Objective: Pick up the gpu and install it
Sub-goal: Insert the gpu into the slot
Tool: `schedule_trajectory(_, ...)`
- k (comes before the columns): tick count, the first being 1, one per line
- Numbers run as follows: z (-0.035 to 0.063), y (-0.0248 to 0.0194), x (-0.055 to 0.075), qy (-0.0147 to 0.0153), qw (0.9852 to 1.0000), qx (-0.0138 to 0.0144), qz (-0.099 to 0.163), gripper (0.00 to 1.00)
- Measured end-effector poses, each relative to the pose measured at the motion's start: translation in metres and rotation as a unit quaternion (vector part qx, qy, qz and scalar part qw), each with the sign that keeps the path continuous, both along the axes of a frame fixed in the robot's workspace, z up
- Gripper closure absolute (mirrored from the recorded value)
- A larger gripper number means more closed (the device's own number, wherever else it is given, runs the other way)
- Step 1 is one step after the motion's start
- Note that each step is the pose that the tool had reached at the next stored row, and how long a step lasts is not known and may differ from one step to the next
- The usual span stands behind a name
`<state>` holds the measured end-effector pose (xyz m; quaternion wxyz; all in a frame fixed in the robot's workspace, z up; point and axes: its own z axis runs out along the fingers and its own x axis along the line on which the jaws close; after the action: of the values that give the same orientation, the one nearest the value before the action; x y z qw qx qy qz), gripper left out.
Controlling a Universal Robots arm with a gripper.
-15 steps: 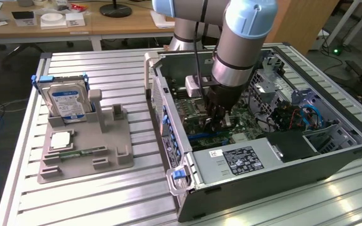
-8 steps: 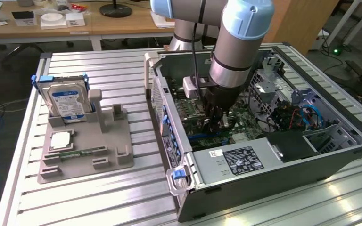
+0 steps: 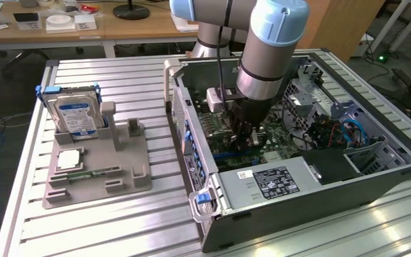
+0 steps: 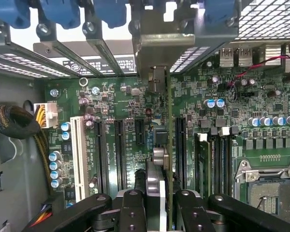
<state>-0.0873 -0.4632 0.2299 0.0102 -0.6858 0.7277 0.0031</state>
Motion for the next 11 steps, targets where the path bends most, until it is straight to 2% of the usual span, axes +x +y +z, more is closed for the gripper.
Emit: schedule_trajectory(11, -0.0011, 0.0003, -0.0039, -0.0003, 1.0, 0.0, 0.0, 0.72)
